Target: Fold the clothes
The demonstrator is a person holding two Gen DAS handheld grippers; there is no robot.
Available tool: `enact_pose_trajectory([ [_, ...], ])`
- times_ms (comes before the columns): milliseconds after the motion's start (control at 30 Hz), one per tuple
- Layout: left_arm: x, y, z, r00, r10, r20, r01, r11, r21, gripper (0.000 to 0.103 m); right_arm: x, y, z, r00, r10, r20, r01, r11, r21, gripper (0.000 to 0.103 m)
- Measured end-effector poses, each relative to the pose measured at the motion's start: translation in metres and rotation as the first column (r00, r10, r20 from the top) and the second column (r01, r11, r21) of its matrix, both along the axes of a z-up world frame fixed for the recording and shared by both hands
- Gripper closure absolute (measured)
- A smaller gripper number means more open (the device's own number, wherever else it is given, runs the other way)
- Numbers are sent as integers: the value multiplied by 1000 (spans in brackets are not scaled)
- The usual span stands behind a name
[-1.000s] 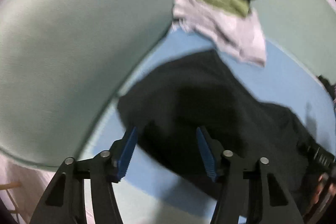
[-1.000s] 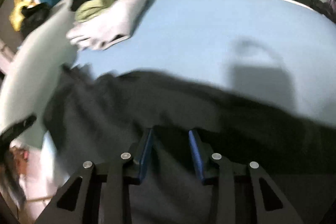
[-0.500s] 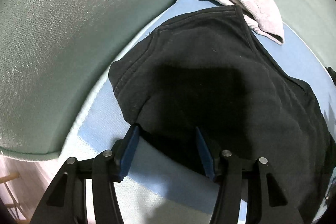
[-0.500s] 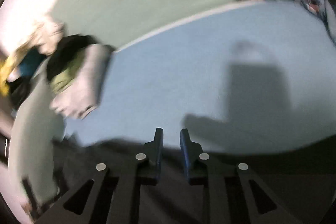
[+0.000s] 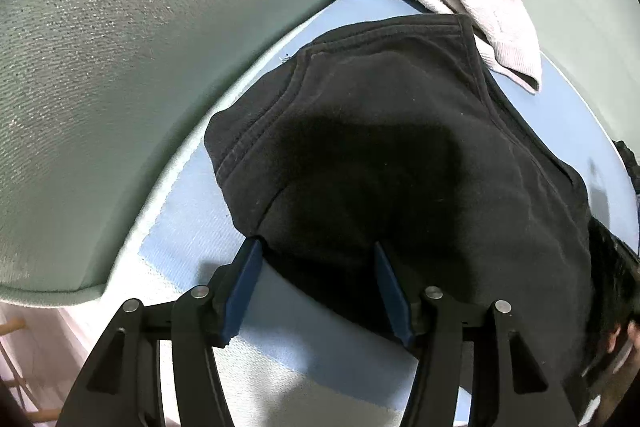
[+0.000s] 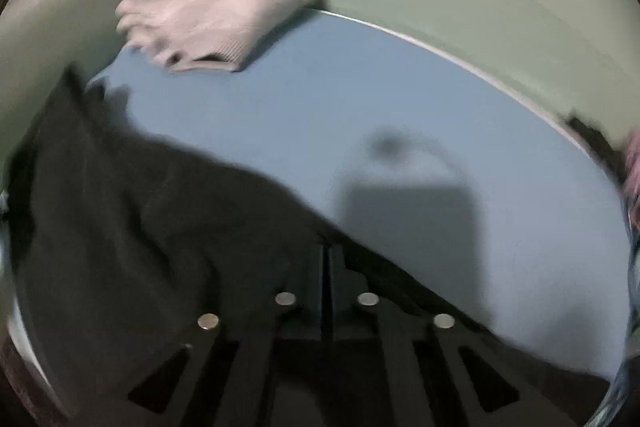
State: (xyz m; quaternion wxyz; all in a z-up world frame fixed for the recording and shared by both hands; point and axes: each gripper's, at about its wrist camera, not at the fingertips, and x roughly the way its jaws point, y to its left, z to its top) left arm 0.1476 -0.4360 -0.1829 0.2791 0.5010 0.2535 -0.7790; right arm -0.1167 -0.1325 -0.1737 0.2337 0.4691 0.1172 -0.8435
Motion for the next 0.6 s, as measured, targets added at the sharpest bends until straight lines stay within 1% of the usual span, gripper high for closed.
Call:
enact_pose_trajectory([
  [33, 1, 0, 0, 1000, 0, -2, 0, 1000, -1, 44, -9, 8, 0, 998, -43, 50, 46, 997, -62, 103],
  [100, 3, 2, 0, 1000, -3, -5, 3, 1000, -7, 43, -27, 27, 0, 978, -133, 160, 164, 967, -197, 103],
  [133, 4, 3, 1, 1000, -3, -8, 2, 1000, -8, 43, -34, 36, 0, 965, -202, 166, 236, 946, -221, 103],
  [167, 5, 3, 1, 1000, -2, -11, 2, 1000, -7, 43, -40, 48, 1, 949, -269, 166, 303, 922, -242, 98],
  [200, 7, 3, 2, 1000, -2, -13, 2, 1000, -4, 42, -44, 61, 2, 933, -310, 182, 351, 895, -276, 96],
  [233, 8, 3, 2, 1000, -2, -17, 2, 1000, 0, 42, -47, 74, 4, 920, -324, 223, 383, 864, -325, 82],
  [267, 9, 3, 2, 1000, -8, -25, 8, 1000, 1, 40, -44, 86, 8, 914, -309, 264, 392, 839, -376, 76],
  [300, 9, 5, 2, 999, -17, -34, 17, 1000, 1, 34, -37, 97, 15, 914, -289, 284, 390, 821, -416, 76],
  [333, 10, 6, 2, 999, -26, -42, 26, 1000, 1, 30, -28, 104, 22, 919, -277, 282, 379, 819, -431, 75],
  [367, 9, 10, 1, 998, -40, -45, 40, 999, -10, 22, -13, 110, 29, 930, -266, 252, 353, 836, -421, 66],
  [433, 4, 23, -1, 998, -56, -12, 55, 995, -86, 16, 25, 128, 34, 950, -232, 207, 297, 875, -383, 56],
  [467, 1, 30, -2, 998, -62, 7, 62, 990, -127, 14, 46, 142, 31, 953, -224, 205, 285, 892, -351, 55],
  [500, 0, 34, -2, 998, -54, 14, 56, 987, -150, 13, 62, 156, 25, 950, -227, 216, 289, 900, -327, 56],
  [533, 1, 34, 0, 999, -41, 9, 42, 988, -148, 13, 78, 180, 16, 932, -265, 246, 334, 893, -302, 58],
  [600, 5, 34, 5, 1000, -17, 0, 17, 992, -124, 14, 108, 236, 3, 866, -414, 281, 477, 853, -212, 60],
])
